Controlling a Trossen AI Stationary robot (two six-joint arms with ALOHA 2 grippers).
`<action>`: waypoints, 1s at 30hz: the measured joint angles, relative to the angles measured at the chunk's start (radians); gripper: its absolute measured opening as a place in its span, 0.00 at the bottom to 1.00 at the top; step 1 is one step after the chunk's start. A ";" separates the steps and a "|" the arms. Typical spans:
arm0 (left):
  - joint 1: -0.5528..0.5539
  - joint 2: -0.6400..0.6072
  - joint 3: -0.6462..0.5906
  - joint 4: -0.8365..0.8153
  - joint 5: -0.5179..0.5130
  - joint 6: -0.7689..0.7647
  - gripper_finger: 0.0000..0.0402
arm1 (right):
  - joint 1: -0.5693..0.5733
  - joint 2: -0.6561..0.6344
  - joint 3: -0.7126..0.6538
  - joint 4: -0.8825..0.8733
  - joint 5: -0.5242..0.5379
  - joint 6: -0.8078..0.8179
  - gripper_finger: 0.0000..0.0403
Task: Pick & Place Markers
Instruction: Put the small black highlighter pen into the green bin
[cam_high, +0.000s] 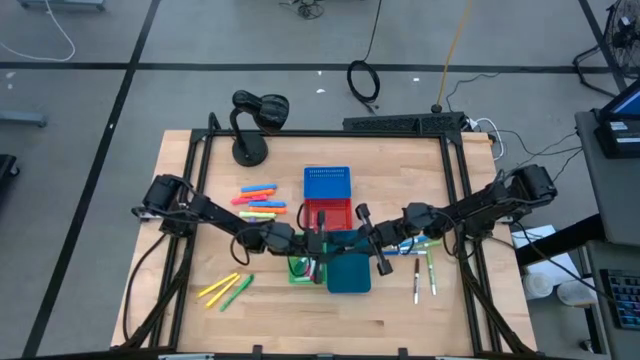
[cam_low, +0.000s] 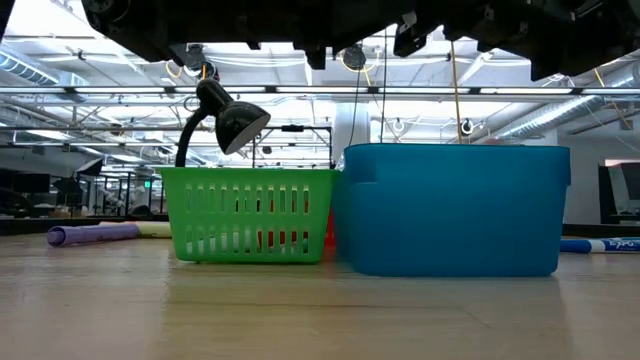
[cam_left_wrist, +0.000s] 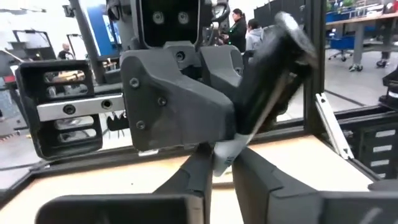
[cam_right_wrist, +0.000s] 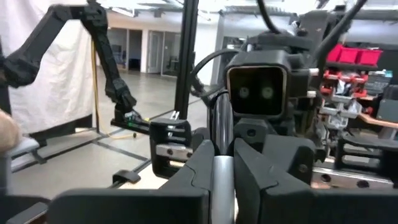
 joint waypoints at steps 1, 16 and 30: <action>0.002 0.000 0.000 0.006 0.007 0.004 0.10 | 0.000 -0.001 0.000 0.005 0.001 0.002 0.06; 0.002 0.000 0.000 0.006 0.026 0.007 0.09 | 0.000 0.000 0.000 -0.001 0.007 0.027 0.12; -0.061 -0.114 0.004 -0.273 -0.096 -0.012 0.09 | -0.002 -0.242 -0.002 -0.460 0.150 0.055 0.48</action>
